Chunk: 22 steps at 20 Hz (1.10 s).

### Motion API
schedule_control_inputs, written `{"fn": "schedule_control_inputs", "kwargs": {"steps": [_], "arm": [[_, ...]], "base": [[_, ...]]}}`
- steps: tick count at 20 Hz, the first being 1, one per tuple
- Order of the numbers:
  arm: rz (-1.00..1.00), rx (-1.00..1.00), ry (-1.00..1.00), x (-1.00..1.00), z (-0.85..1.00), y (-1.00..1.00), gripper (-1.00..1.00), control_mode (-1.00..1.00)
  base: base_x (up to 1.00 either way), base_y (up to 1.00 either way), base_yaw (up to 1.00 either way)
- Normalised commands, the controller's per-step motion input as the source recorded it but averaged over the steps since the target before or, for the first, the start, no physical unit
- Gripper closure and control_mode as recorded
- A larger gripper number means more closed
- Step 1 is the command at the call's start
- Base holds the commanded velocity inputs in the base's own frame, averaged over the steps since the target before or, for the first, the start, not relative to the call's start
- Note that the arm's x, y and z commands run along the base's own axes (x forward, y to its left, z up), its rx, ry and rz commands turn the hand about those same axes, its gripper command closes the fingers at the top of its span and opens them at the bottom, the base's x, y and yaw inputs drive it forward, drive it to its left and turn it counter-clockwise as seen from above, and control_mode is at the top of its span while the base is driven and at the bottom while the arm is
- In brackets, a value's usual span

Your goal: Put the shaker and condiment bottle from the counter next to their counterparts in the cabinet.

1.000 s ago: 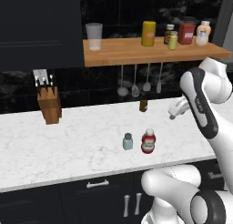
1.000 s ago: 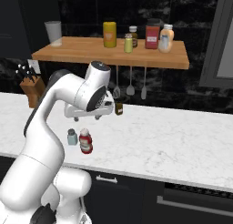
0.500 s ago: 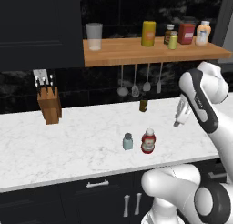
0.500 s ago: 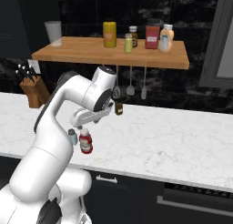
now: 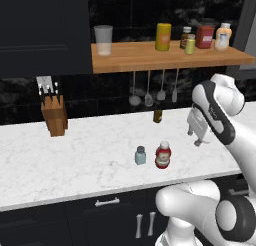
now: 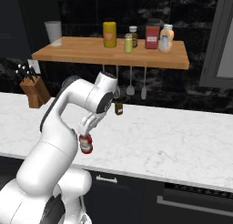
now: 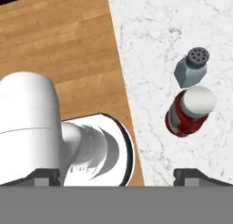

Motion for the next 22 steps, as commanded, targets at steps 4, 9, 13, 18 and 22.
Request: {"fn": "schedule_control_inputs", "kwargs": {"steps": [4, 9, 13, 18, 22], "arm": [[0.0, 0.11, -0.16, -0.21, -0.41, -0.02, -1.0, -1.0], [-0.11, 0.16, -0.1, -0.05, -0.27, 0.0, -1.0, -1.0], [0.0, 0.28, -0.06, -0.02, -0.24, -0.05, -1.0, -1.0], [-0.01, 0.35, -0.1, 0.0, -0.39, -0.18, -1.0, -1.0], [-0.04, 0.23, 0.0, 0.11, -0.34, -0.07, -1.0, -1.0]], "base": [[0.0, 0.0, 0.0], [0.0, 0.0, 0.0], [0.0, 0.0, 0.0], [0.0, 0.0, 0.0], [0.0, 0.0, 0.0]]}}
